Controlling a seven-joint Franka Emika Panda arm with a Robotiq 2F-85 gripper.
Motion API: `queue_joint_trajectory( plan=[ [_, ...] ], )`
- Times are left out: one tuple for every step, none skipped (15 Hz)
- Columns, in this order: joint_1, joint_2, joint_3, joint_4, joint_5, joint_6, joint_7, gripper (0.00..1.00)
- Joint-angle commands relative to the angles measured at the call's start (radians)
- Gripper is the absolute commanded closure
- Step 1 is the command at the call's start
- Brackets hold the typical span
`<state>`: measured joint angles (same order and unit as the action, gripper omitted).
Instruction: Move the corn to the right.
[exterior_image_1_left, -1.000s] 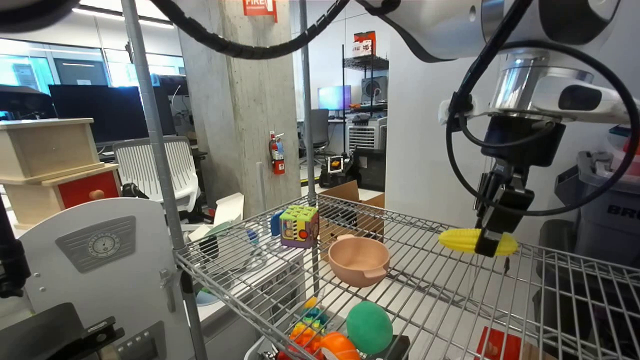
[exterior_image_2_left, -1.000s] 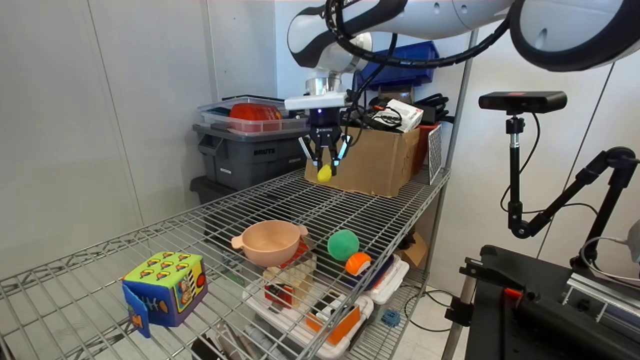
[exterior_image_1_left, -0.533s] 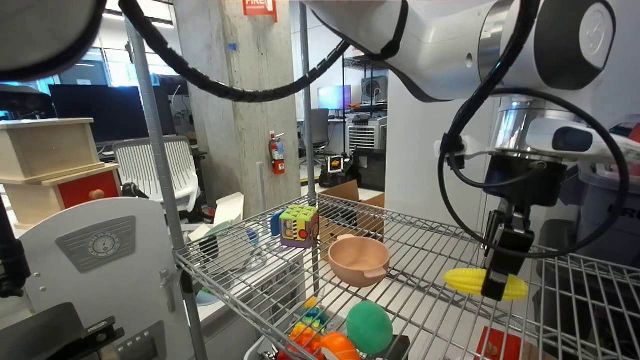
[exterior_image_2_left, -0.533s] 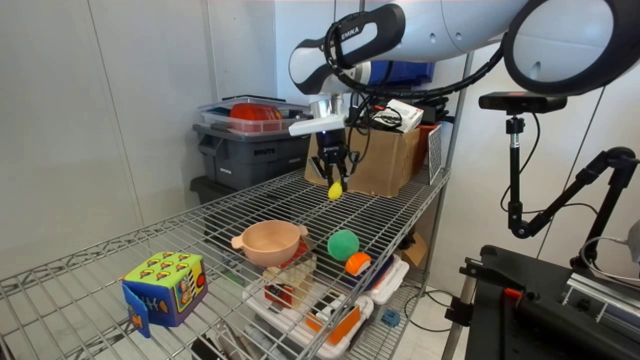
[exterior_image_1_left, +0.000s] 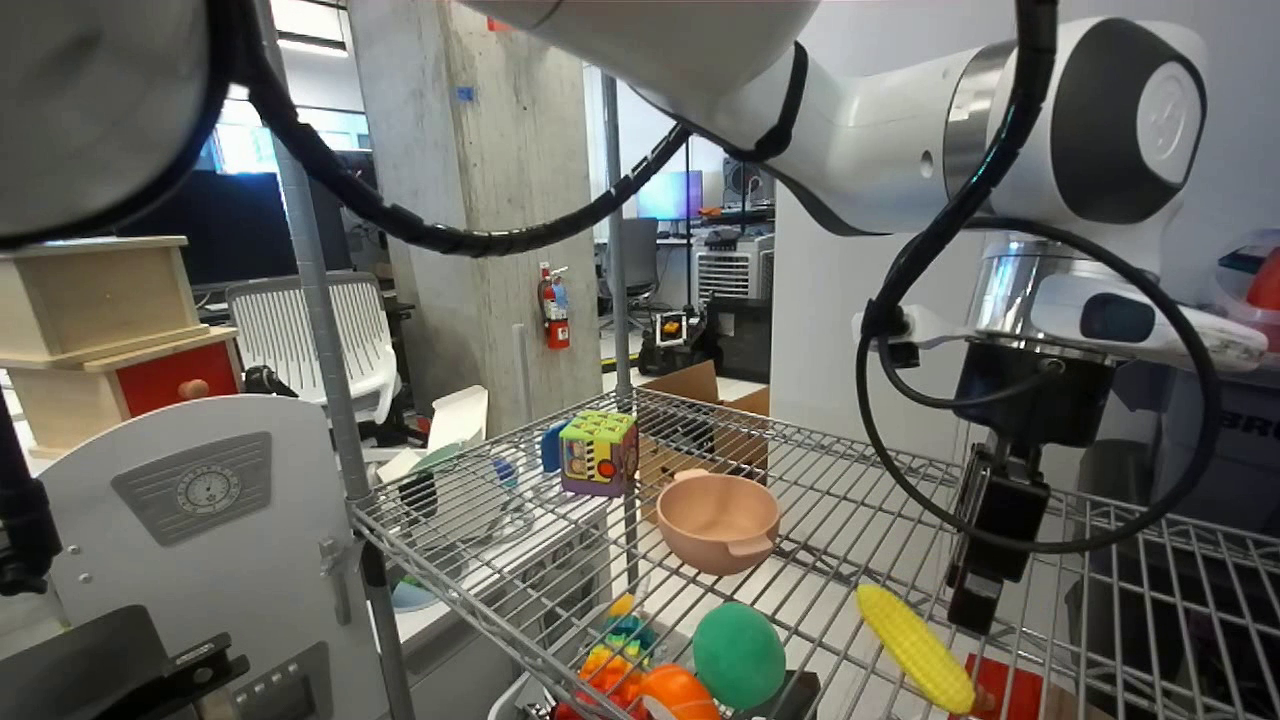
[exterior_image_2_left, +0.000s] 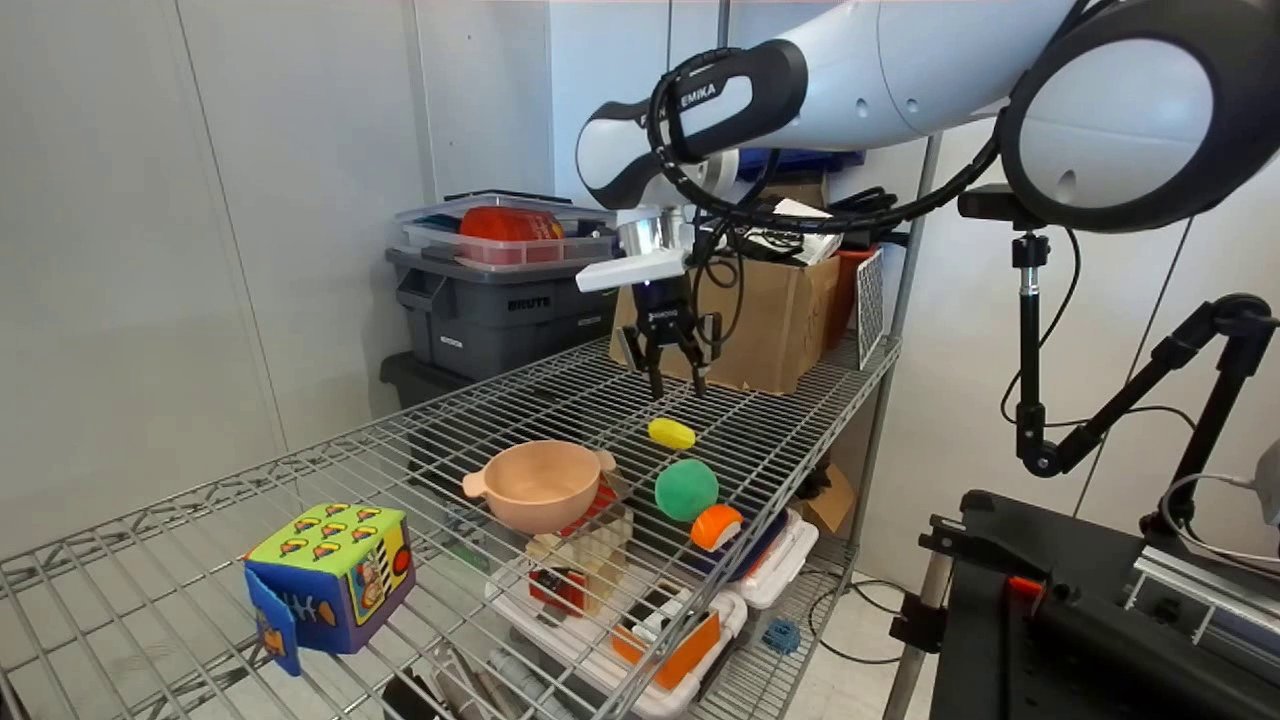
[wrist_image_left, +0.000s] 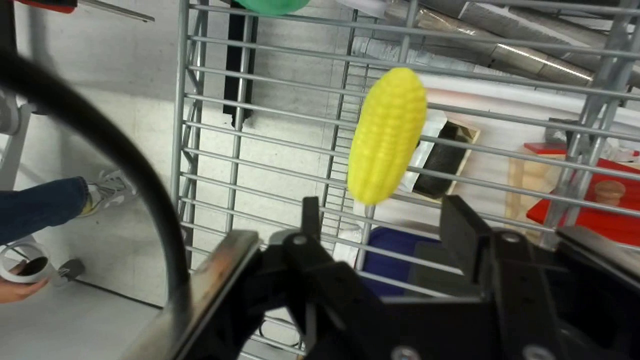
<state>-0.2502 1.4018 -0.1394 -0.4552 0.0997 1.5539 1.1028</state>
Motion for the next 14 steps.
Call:
queue_joint_trajectory(
  plan=[
    [-0.004,0.000,0.020,0.010,-0.007,-0.010,0.017,0.05],
    [-0.005,0.000,0.022,0.011,-0.006,-0.009,0.017,0.00],
    [-0.004,0.000,0.023,0.011,-0.006,-0.009,0.017,0.00],
    [-0.004,0.000,0.025,0.012,-0.005,-0.007,0.015,0.00],
    [-0.005,0.000,0.027,0.013,-0.005,-0.005,0.016,0.00],
    [-0.005,-0.003,0.030,0.010,-0.003,-0.013,0.012,0.00],
    [-0.004,0.004,0.023,0.010,-0.012,-0.005,0.005,0.00],
    [-0.004,0.006,0.024,0.013,-0.012,-0.007,0.005,0.00],
    [-0.005,0.009,0.024,0.019,-0.012,-0.010,0.005,0.00],
    [-0.005,0.013,0.024,0.025,-0.012,-0.013,0.005,0.00],
    [-0.006,0.016,0.024,0.029,-0.012,-0.015,0.006,0.00],
    [-0.006,0.017,0.024,0.032,-0.012,-0.016,0.006,0.00],
    [-0.006,0.018,0.024,0.033,-0.012,-0.017,0.006,0.00],
    [-0.006,0.019,0.024,0.035,-0.012,-0.018,0.006,0.00]
  ],
)
